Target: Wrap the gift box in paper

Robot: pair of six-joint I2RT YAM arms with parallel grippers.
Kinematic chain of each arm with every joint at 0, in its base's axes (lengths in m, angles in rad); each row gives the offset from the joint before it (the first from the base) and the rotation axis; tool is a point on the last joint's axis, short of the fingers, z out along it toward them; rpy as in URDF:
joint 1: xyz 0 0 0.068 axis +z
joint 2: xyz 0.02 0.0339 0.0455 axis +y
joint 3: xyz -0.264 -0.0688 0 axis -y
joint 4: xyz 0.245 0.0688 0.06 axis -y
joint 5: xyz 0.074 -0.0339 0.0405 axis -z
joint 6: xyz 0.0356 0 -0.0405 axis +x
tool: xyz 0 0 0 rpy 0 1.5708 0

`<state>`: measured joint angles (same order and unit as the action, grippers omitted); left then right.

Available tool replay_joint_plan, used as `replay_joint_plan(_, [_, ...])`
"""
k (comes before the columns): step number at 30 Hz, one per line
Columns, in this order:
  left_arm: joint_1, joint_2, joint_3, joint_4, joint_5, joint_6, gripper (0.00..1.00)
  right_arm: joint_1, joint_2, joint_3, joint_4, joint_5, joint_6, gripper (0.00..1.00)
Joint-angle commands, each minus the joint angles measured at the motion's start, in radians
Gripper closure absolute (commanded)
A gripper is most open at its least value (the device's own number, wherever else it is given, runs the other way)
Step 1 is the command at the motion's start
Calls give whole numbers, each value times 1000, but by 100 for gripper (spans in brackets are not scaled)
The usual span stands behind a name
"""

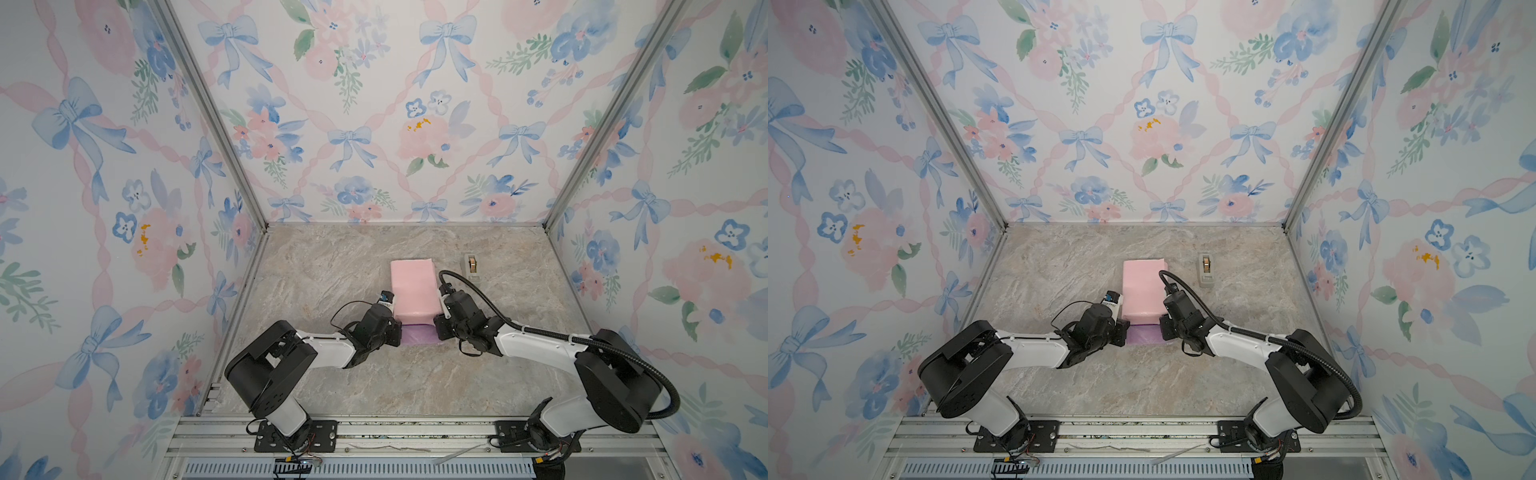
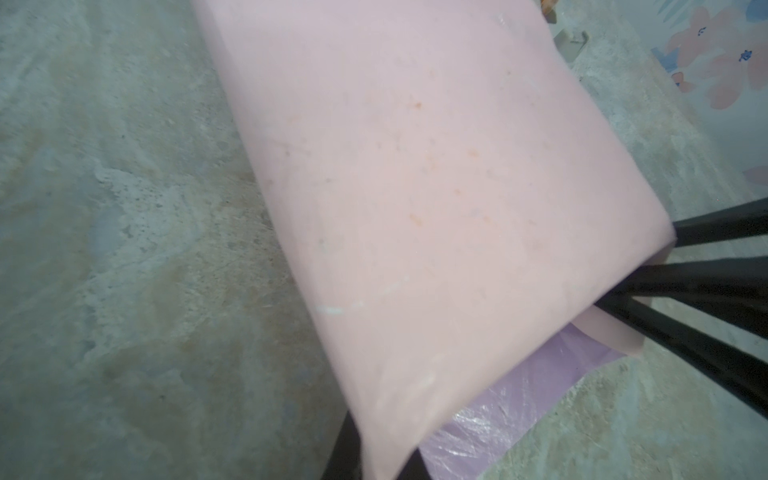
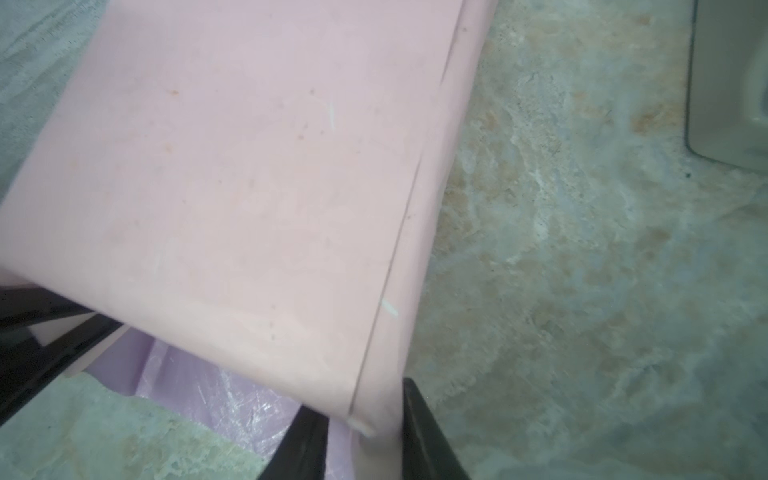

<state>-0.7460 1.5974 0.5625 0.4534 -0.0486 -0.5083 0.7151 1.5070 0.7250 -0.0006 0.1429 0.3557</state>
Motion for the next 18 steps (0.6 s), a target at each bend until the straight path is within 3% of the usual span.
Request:
replay_joint_plan(1, [-6, 2, 16, -21, -11, 14, 90, -2, 33, 28, -31, 45, 8, 73])
replay_joint_plan(9, [-6, 0, 26, -30, -15, 20, 90, -6, 52, 16, 19, 38, 14, 92])
replay_joint_plan(11, [-6, 1, 26, -31, -15, 22, 91, -6, 55, 15, 17, 36, 15, 89])
replay_joint_plan(14, [-6, 1, 30, -32, -14, 22, 91, -5, 46, -1, 25, 56, 18, 74])
replay_joint_plan(18, [-6, 3, 32, -33, -12, 25, 91, -17, 51, -6, 37, 57, 20, 72])
